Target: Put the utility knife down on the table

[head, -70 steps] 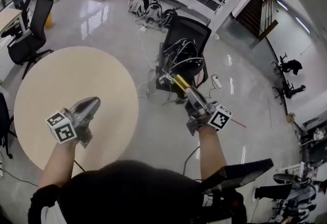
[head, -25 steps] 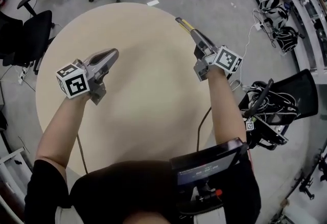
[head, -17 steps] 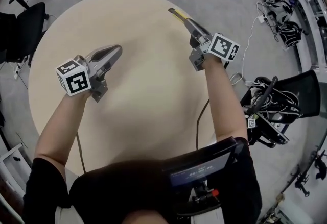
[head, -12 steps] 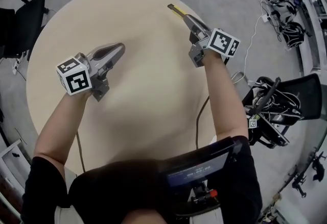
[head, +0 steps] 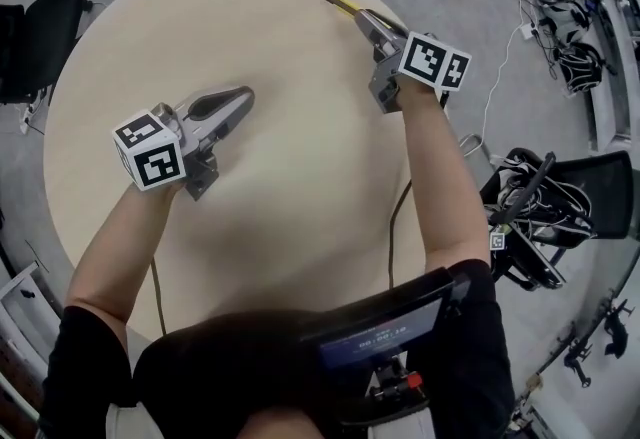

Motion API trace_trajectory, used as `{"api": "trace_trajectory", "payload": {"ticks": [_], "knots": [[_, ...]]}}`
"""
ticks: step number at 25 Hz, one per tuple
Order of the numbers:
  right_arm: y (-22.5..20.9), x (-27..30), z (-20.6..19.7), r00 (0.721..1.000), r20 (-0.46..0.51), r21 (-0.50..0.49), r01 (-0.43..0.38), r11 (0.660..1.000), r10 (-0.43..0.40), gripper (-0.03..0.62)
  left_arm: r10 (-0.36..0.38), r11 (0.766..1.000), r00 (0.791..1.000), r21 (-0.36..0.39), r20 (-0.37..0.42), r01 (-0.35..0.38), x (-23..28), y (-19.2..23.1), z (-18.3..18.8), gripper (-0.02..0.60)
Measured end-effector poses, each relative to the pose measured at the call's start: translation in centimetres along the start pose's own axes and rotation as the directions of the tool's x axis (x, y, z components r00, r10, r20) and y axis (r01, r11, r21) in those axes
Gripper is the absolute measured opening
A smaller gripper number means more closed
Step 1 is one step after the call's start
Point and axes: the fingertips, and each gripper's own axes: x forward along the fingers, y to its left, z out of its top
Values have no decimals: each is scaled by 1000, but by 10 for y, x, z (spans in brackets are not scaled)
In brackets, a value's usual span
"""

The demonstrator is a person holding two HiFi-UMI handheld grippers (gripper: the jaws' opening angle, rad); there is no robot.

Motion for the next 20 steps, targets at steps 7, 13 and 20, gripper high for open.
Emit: {"api": "trace_trajectory", "payload": {"ticks": [7, 13, 20], "knots": [[-2, -7, 15, 994, 25, -166, 106, 980, -103, 394, -13, 1000, 1000, -10, 6, 13, 2, 0, -2, 6], [3, -30, 33, 989, 121, -159, 109, 981, -90, 399, -22, 1000, 1000, -1, 7, 22, 2, -7, 1, 6], [38, -77, 39, 985, 175, -140, 33, 990, -8, 257, -49, 998, 998, 37, 26, 48, -5, -38, 13, 6]]}}
